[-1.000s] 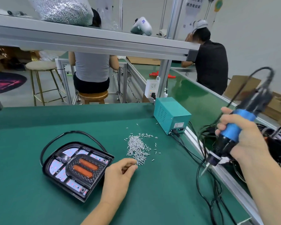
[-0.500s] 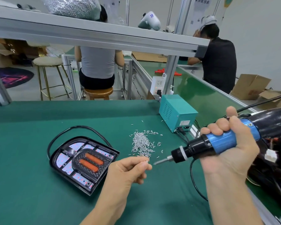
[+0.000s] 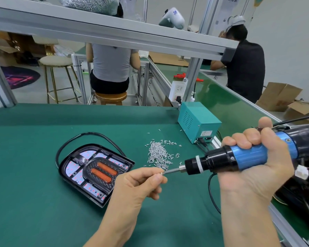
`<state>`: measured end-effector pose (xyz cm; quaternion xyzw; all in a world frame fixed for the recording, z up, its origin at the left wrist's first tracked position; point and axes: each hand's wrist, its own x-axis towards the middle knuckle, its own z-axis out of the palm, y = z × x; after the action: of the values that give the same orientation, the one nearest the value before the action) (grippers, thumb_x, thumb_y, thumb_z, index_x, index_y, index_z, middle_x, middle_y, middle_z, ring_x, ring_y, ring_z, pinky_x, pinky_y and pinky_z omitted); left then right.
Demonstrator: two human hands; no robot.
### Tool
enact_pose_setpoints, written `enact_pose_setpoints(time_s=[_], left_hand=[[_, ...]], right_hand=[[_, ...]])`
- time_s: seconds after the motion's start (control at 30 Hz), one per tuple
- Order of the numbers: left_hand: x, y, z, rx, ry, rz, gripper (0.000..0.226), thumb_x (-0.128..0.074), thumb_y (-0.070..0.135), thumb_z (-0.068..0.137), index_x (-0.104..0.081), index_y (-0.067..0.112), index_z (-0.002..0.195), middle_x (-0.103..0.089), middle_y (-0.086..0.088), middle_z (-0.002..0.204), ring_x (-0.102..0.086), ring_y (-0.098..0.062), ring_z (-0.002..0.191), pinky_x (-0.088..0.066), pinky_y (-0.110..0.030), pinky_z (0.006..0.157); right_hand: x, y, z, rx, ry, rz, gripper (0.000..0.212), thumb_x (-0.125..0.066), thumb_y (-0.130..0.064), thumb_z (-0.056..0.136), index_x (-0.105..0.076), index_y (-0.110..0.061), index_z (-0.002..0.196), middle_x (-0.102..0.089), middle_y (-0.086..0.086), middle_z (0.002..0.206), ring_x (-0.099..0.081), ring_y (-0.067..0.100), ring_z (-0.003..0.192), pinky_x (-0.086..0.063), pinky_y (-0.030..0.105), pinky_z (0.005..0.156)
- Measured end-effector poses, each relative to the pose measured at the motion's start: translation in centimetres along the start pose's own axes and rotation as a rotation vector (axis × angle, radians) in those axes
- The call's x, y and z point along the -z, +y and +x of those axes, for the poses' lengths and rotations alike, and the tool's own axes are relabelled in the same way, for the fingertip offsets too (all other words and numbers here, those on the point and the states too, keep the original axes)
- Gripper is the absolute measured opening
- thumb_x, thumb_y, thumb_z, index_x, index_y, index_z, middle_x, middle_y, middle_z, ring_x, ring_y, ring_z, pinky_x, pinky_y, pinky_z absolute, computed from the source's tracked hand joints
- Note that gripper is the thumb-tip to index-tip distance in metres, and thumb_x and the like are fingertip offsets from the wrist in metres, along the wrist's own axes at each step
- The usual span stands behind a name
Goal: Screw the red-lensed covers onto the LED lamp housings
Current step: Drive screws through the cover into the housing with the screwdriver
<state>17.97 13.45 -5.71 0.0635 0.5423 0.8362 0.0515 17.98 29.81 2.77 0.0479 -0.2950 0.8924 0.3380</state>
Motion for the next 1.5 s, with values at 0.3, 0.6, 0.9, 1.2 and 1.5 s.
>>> enact_pose_setpoints(time_s=[0.3,0.6,0.9,1.2,1.5], left_hand=[[-0.1,0.1,-0.4,-0.018,0.013,-0.011,0.021,-0.072,0.022,0.060,-0.078,0.011,0.077,-0.071,-0.012,0.070,-0.058,-0.012,0.054,-0.049,-0.022,0.051],[0.3,1.0,-0.3,-0.259,0.061,0.359,0.029,-0.068,0.000,0.079,-0.077,0.028,0.079,-0.067,-0.005,0.069,-0.059,-0.008,0.056,-0.049,-0.016,0.058],[0.9,1.0,0.2,-0.105,0.010,0.160,0.017,-0.067,0.005,0.077,-0.078,0.018,0.079,-0.070,-0.010,0.066,-0.060,-0.013,0.054,-0.050,-0.020,0.055],[5.0,2.1,0.0,-0.174,0.192,0.341,0.039,-0.082,0.024,0.072,-0.070,0.041,0.105,-0.065,0.009,0.097,-0.062,-0.007,0.076,-0.051,-0.018,0.075],[16.6,1.3,3.1,0.276,0.752,1.315,0.056,-0.054,0.052,0.088,-0.054,0.014,0.130,-0.048,-0.004,0.140,-0.032,-0.026,0.134,-0.021,-0.043,0.109]], right_hand=[[-0.2,0.2,-0.2,0.000,-0.034,-0.013,0.015,-0.050,-0.015,0.077,-0.060,-0.020,0.087,-0.047,-0.010,0.056,-0.044,0.005,0.047,-0.043,0.019,0.054],[-0.4,0.8,0.1,-0.014,-0.043,0.019,0.016,-0.047,-0.016,0.077,-0.059,-0.020,0.088,-0.047,-0.011,0.055,-0.044,0.004,0.046,-0.043,0.018,0.054],[-0.1,1.8,-0.5,0.036,-0.029,0.017,0.019,-0.045,-0.015,0.077,-0.058,-0.020,0.089,-0.047,-0.010,0.056,-0.043,0.005,0.047,-0.042,0.019,0.055],[-0.1,2.9,-0.1,0.003,0.004,0.048,0.017,-0.048,-0.013,0.078,-0.058,-0.022,0.088,-0.048,-0.011,0.059,-0.045,0.005,0.050,-0.044,0.019,0.059],[-1.4,6.5,0.2,-0.073,-0.034,0.016,0.017,-0.054,-0.014,0.079,-0.055,-0.026,0.091,-0.047,-0.012,0.062,-0.046,0.005,0.055,-0.045,0.019,0.066]])
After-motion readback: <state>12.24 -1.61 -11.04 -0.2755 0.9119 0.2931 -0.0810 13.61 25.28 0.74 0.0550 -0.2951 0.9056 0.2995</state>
